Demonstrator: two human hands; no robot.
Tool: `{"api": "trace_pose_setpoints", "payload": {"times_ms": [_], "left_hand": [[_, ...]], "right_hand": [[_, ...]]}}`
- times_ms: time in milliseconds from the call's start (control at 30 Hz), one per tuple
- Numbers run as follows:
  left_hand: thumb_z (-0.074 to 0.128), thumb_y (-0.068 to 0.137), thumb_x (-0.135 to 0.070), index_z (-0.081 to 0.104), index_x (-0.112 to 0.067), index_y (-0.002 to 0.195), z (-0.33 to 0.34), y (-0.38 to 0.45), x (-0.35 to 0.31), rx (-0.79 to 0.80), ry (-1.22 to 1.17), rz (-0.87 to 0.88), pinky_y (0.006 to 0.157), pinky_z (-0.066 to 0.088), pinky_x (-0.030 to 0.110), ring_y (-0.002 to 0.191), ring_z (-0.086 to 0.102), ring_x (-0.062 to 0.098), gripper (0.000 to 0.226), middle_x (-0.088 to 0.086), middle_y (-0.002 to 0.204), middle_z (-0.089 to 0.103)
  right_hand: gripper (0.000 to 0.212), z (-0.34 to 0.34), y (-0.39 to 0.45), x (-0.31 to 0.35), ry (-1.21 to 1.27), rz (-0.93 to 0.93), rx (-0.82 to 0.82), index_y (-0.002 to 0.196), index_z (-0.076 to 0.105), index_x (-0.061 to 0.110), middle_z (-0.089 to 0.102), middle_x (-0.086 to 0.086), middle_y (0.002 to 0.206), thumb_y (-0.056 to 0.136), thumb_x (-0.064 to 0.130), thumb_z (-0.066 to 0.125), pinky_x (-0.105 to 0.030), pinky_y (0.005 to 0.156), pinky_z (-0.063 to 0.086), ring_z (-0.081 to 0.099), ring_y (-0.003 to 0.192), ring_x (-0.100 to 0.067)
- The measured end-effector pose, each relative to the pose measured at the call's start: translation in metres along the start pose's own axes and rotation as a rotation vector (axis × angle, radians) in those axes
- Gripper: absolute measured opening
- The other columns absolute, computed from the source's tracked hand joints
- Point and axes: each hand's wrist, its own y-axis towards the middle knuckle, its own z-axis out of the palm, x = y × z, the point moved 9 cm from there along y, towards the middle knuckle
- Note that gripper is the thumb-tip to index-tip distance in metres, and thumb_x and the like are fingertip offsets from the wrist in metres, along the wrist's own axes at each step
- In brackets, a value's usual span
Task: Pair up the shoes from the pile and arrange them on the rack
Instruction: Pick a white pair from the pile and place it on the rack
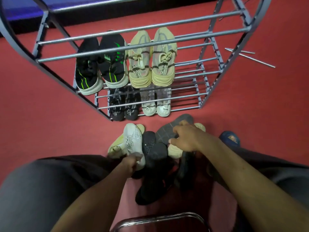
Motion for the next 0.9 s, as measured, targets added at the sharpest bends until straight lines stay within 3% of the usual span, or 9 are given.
{"api": "trace_pose_setpoints", "payload": {"times_ms": [133, 267, 333, 433, 567, 633, 700, 800, 900], "left_hand": [[0.070, 0.082, -0.018, 0.067, -0.007, 0.092, 0.010, -0.026, -0.002, 0.041, -0.024, -0.013, 0.069, 0.053, 0.030, 0.061, 0.061, 0.022, 0.014, 0.009, 0.069, 0.065], [0.084, 0.074, -0.028, 0.071, -0.004, 0.109, -0.024, 0.021, 0.023, 0.004, -0.041, -0.039, 0.096, 0.053, 0.056, 0.104, 0.069, 0.036, 0.044, 0.019, 0.108, 0.073], [0.090, 0.067, -0.025, 0.068, -0.006, 0.121, -0.041, 0.054, 0.036, -0.009, -0.022, -0.019, 0.093, 0.053, 0.060, 0.103, 0.071, 0.038, 0.061, 0.019, 0.113, 0.073], [0.071, 0.087, -0.022, 0.064, -0.012, 0.129, -0.046, 0.046, 0.019, -0.044, -0.041, 0.079, 0.101, 0.051, 0.055, 0.112, 0.067, 0.036, 0.044, 0.016, 0.124, 0.070], [0.085, 0.054, -0.055, 0.067, -0.017, 0.124, -0.029, 0.043, -0.008, -0.029, -0.026, 0.162, 0.095, 0.055, 0.051, 0.102, 0.072, 0.032, 0.082, 0.008, 0.110, 0.076], [0.075, 0.066, -0.052, 0.068, -0.012, 0.115, -0.016, 0.011, -0.031, -0.064, -0.032, 0.206, 0.092, 0.057, 0.048, 0.098, 0.072, 0.028, 0.064, 0.007, 0.106, 0.075], [0.059, 0.071, -0.048, 0.072, -0.010, 0.106, 0.003, -0.073, -0.062, -0.129, 0.035, 0.272, 0.092, 0.058, 0.047, 0.094, 0.071, 0.031, 0.053, 0.008, 0.105, 0.076], [0.046, 0.091, -0.028, 0.070, -0.006, 0.108, 0.034, -0.166, -0.090, -0.246, 0.362, 0.420, 0.093, 0.054, 0.044, 0.100, 0.068, 0.035, 0.037, 0.015, 0.109, 0.073], [0.043, 0.089, -0.035, 0.070, 0.003, 0.095, 0.064, -0.221, -0.097, -0.228, 0.438, 0.586, 0.086, 0.054, 0.042, 0.098, 0.067, 0.040, 0.048, 0.023, 0.100, 0.073]], "right_hand": [[0.058, 0.012, 0.000, -0.001, -0.010, 0.002, 0.018, 0.136, 0.052, 0.015, 0.026, -0.010, 0.156, 0.091, 0.052, 0.055, -0.047, 0.109, 0.040, 0.036, 0.139, -0.032], [0.055, 0.025, -0.009, -0.012, 0.006, 0.033, 0.047, 0.133, 0.054, 0.015, 0.032, -0.012, 0.150, 0.091, 0.050, 0.056, -0.044, 0.111, 0.037, 0.039, 0.136, -0.032], [0.055, 0.031, -0.014, -0.023, -0.009, 0.051, 0.063, 0.132, 0.055, 0.015, 0.035, -0.011, 0.147, 0.090, 0.051, 0.056, -0.045, 0.109, 0.038, 0.041, 0.132, -0.033], [0.054, 0.035, -0.019, -0.032, 0.000, 0.076, 0.082, 0.130, 0.057, 0.016, 0.039, -0.010, 0.142, 0.090, 0.052, 0.055, -0.043, 0.107, 0.041, 0.045, 0.127, -0.031], [0.051, 0.041, -0.022, -0.026, 0.041, 0.063, 0.107, 0.129, 0.058, 0.014, 0.046, -0.012, 0.137, 0.092, 0.049, 0.055, -0.035, 0.102, 0.042, 0.050, 0.124, -0.030], [0.035, 0.043, -0.024, -0.021, 0.112, 0.067, 0.107, 0.105, 0.065, 0.016, 0.057, -0.008, 0.119, 0.094, 0.047, 0.055, -0.029, 0.088, 0.044, 0.055, 0.112, -0.024], [0.038, 0.044, -0.025, -0.020, 0.238, 0.124, 0.087, 0.090, 0.065, 0.017, 0.063, -0.004, 0.099, 0.095, 0.051, 0.051, -0.027, 0.077, 0.045, 0.059, 0.101, -0.022], [0.076, 0.054, -0.031, -0.031, 0.689, 0.338, 0.127, 0.128, 0.056, 0.012, 0.062, -0.012, 0.120, 0.084, 0.074, 0.049, -0.038, 0.079, 0.054, 0.063, 0.101, -0.030], [0.097, 0.067, -0.039, -0.022, 1.167, 0.406, 0.280, 0.129, 0.054, 0.015, 0.059, -0.019, 0.131, 0.066, 0.089, 0.053, -0.046, 0.073, 0.056, 0.064, 0.106, -0.039]]}}
